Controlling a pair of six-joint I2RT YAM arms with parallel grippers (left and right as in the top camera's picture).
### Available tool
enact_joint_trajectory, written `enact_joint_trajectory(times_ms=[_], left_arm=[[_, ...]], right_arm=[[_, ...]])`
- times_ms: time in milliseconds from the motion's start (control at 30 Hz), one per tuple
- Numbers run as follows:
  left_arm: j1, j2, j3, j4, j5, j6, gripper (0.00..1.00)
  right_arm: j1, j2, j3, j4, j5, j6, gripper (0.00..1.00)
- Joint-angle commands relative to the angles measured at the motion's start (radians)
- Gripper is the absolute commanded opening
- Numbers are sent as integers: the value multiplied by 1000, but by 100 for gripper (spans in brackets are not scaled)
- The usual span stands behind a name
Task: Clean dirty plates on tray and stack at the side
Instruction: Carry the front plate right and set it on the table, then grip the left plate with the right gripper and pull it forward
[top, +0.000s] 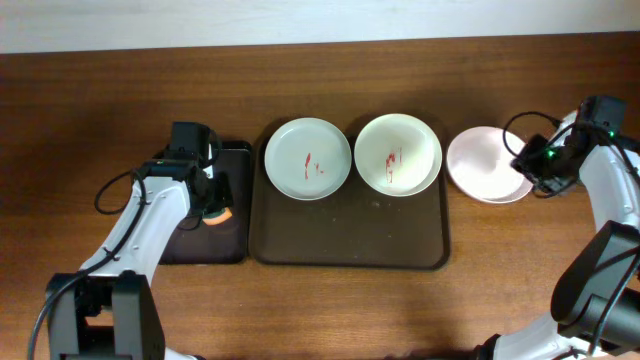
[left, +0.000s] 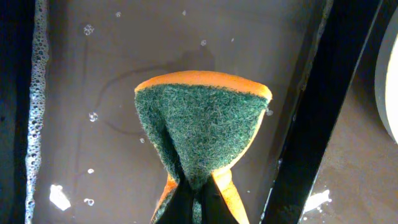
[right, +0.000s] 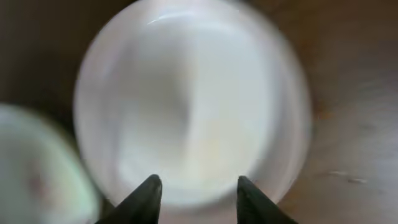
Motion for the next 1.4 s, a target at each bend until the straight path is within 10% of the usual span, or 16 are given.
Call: enact_joint_trajectory(times_ms=[0, 467, 767, 933, 1100, 1267, 1367], left_arm=[[2, 4, -6, 0, -7, 19, 0], [2, 4, -6, 0, -7, 19, 0], [2, 4, -6, 0, -7, 19, 0], [2, 4, -6, 0, -7, 19, 0], [2, 4, -6, 0, -7, 19, 0], [2, 4, -6, 0, -7, 19, 0], [2, 4, -6, 0, -7, 19, 0]], right_arm=[[90, -8, 15, -27, -253, -125, 43], [746, 66, 15, 130, 37, 61, 47], [829, 220, 15, 226, 55, 300, 29], [828, 223, 15, 217, 17, 291, 4], [827, 169, 15, 117, 13, 215, 4], [827, 115, 15, 220, -21, 215, 39], [827, 116, 15, 278, -19, 216, 44]])
